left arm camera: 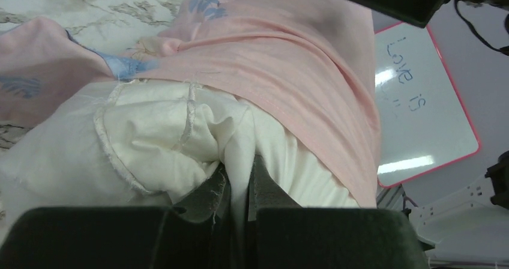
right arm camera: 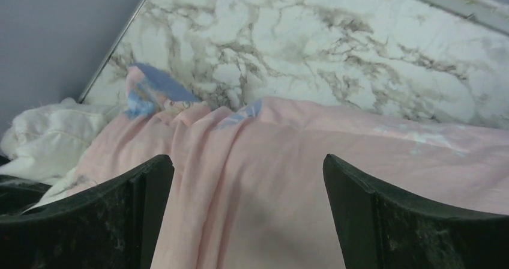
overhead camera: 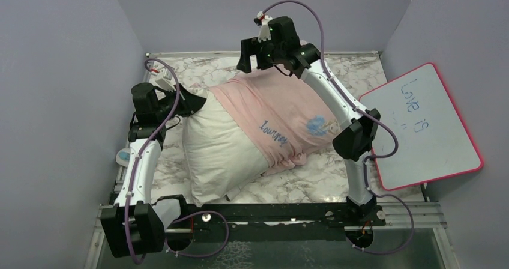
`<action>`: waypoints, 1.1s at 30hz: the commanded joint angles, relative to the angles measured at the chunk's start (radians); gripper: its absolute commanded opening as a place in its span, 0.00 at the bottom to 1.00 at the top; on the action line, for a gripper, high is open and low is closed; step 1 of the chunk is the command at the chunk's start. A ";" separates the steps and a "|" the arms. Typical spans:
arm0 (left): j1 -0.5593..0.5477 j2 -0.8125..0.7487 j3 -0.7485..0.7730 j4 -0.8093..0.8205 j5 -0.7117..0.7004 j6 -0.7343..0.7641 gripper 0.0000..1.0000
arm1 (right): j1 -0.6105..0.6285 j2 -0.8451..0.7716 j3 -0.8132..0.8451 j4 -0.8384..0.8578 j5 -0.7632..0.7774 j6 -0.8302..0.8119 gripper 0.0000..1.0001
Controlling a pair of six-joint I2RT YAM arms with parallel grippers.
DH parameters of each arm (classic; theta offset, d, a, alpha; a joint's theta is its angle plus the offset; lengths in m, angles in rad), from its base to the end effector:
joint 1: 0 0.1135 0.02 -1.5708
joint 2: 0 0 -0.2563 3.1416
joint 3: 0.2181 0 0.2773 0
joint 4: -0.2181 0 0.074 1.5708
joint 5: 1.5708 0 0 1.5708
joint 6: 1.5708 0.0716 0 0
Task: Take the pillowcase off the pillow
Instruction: Remove the pillow from the pillowcase.
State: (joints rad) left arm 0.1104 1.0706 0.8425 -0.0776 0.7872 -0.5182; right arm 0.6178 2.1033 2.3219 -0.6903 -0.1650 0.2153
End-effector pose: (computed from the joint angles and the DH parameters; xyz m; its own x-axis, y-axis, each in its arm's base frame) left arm 0.2969 -0.0181 0.2981 -0.5539 -0.4131 -0.7228 0.3676 0.6577 -0.6576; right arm 0.4254 0.3167 0.3859 -0.5094 -0.1034 -0.8543 -0.5956 0.7590 0.2632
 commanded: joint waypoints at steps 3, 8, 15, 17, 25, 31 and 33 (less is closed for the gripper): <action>-0.022 -0.027 0.043 0.073 0.205 -0.025 0.00 | -0.004 -0.007 -0.138 -0.048 -0.176 0.016 0.96; -0.022 -0.044 0.054 0.074 0.217 -0.028 0.00 | -0.005 0.068 -0.034 -0.177 0.006 -0.034 0.54; -0.020 -0.033 0.122 -0.194 -0.032 0.131 0.00 | -0.013 -0.174 -0.311 0.129 0.300 -0.048 0.02; -0.001 -0.014 0.159 -0.285 -0.163 0.174 0.00 | -0.037 -0.212 -0.332 0.143 0.357 -0.028 0.01; 0.158 0.042 0.208 -0.290 -0.172 0.127 0.00 | -0.076 -0.445 -0.578 0.219 0.310 -0.027 0.01; 0.158 0.070 0.201 -0.187 0.003 0.075 0.00 | -0.076 -0.560 -0.762 0.271 0.284 0.000 0.01; 0.158 0.057 0.197 -0.163 0.060 0.086 0.00 | -0.076 -0.569 -0.756 0.268 0.268 0.000 0.05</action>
State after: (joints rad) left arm 0.2310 1.1496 1.0245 -0.3256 0.7574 -0.4389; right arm 0.5831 1.5940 1.5692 -0.4793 0.0246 0.2314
